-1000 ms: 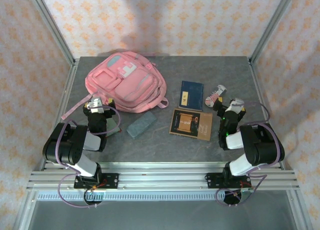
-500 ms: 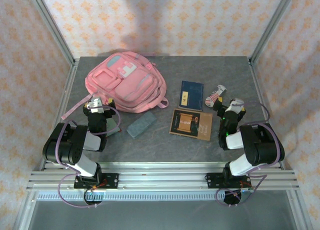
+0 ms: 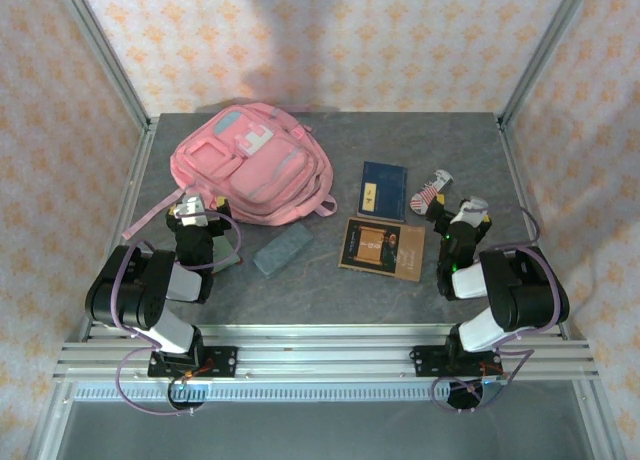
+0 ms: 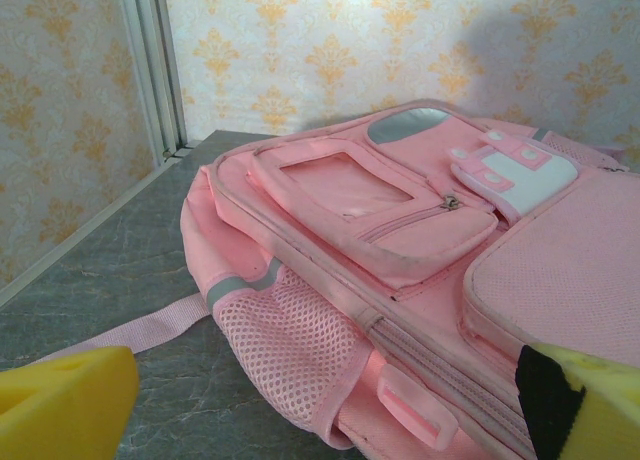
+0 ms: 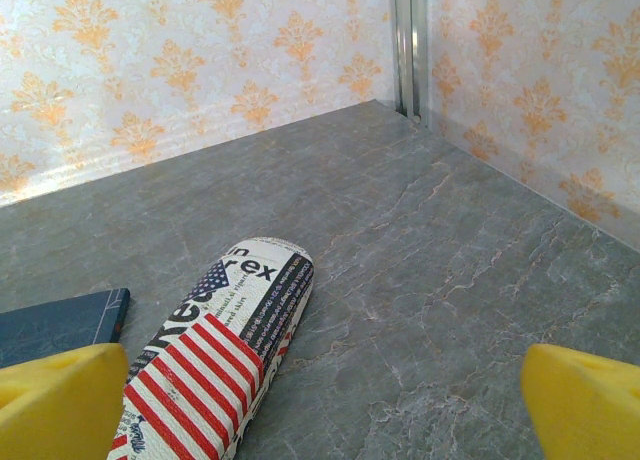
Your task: Pack the student bag
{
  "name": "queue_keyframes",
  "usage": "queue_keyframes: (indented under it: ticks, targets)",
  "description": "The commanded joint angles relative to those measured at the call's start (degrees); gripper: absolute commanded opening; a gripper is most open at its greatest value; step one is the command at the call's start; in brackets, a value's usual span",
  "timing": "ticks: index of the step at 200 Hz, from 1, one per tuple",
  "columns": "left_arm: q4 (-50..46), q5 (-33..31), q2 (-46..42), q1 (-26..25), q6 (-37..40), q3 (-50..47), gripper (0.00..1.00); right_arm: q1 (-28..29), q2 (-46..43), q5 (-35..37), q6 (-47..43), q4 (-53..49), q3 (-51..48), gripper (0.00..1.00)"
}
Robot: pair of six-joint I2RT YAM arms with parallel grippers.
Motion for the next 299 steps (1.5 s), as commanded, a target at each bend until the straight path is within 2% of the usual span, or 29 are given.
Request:
queue_keyframes:
  ticks: [1,105,126,139,150,179,199,209,218,234,247,257,274,285,299]
  targets:
    - [0.33,0.89,-0.85,0.42,-0.21,0.88,0.99,-0.27,-0.45,-0.37,-0.14,0.85,0.62,1.0]
    - [-0.64,1.29,-0.79,1.42,-1.51,1.34,1.0,-0.36,-0.54,-0.48,-0.04,0.94,0.54,1.0]
    - [-0.24,-2.0,-1.53,1.38,-2.4,1.02,0.99,-0.4,-0.61,-0.45,-0.06,1.14,0.32,1.0]
    - [-3.44,-4.15,-4.57,1.38,-3.31,1.19,1.0,-0.28,-1.89,1.58,0.67,-0.48,0.84,1.0]
    - [-8.9,-4.89,-7.78,1.38,-3.46,2.84,0.99,-0.48,-3.91,-0.03,-0.09,-1.37,0.75,1.0]
    - [-21.95,-7.67,-15.47,1.38,-6.84,7.66,1.0,-0.75,-12.98,2.38,4.19,-21.55,7.84,1.0]
    - [-29.84,-2.18,-20.66,1.56,-14.51,10.95,0.99,-0.87,-18.91,-0.13,9.65,-27.19,10.05,1.0]
    - [-32.88,1.9,-23.02,1.56,-21.91,12.17,1.0,-0.84,-22.7,2.36,22.24,-36.03,13.15,1.0]
    - [-31.62,5.98,-24.74,1.56,-25.57,11.93,0.99,-1.24,-25.08,4.52,32.68,-47.11,16.64,1.0]
    - [-28.32,10.19,-27.35,1.59,-33.22,9.83,0.99,-2.9,-26.19,-8.07,33.25,-50.47,19.43,1.0]
    - [-25.44,15.62,-28.94,1.56,-36.06,8.33,0.99,-2.91,-26.04,-15.48,33.84,-52.51,21.3,0.83]
    - [-28.86,18.75,-29.68,1.56,-38.45,9.32,0.87,-2.91,-26.14,-21.67,33.99,-52.37,21.79,0.72]
    - [-41.77,23.13,-29.57,0.69,-39.19,13.48,0.62,-2.91,-25.8,-30.68,36.08,-52.25,21.85,0.56]
    - [-48.6,24.47,-29.11,-0.58,-38.67,15.27,0.48,-2.7,-24.66,-35.6,36.69,-52.66,22.54,0.55]
    - [-55.12,24.42,-28.79,-2.58,-38.45,15.91,0.45,-1.31,-22.26,-39.01,36.84,-52.72,23.42,0.55]
